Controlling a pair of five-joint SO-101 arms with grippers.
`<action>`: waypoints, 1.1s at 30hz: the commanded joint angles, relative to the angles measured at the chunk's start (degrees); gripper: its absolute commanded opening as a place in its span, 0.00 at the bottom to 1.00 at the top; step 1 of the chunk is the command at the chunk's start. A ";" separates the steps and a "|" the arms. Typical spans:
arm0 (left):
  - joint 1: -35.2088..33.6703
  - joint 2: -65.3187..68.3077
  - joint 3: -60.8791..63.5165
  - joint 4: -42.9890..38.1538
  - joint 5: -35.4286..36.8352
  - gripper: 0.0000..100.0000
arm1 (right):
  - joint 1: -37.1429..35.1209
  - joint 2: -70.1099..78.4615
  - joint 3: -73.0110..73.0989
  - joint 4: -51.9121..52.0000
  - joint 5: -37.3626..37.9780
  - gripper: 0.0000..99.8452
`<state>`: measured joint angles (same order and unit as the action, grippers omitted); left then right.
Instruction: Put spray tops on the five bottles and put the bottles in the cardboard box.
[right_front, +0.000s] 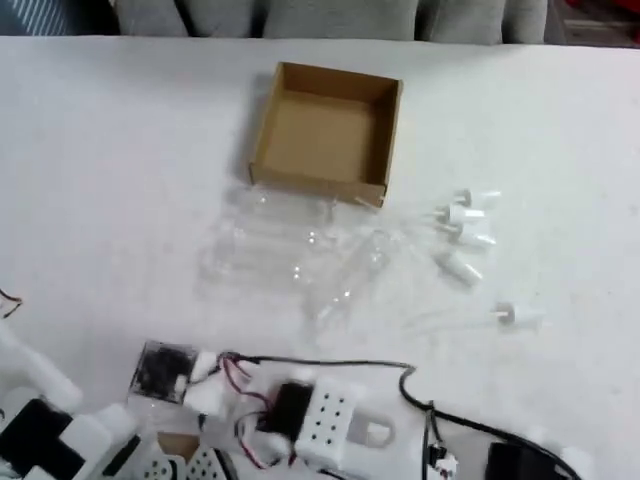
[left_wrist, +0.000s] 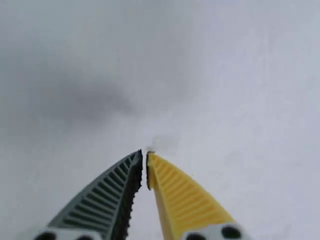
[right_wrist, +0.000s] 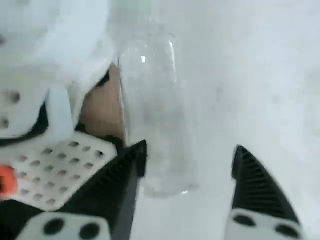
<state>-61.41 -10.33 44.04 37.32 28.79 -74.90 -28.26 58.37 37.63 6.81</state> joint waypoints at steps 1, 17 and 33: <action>-0.57 -0.48 -0.44 -1.23 0.35 0.03 | 4.79 -1.71 -0.35 0.04 -0.44 0.23; -0.57 -0.48 -0.44 -1.14 0.18 0.03 | -0.48 -15.16 1.93 8.40 0.00 0.23; -0.57 -0.48 -0.44 -1.23 0.18 0.03 | 0.48 -2.95 2.02 -1.45 5.27 0.24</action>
<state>-61.58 -10.24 44.04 37.23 28.79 -75.08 -31.34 61.19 37.45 10.68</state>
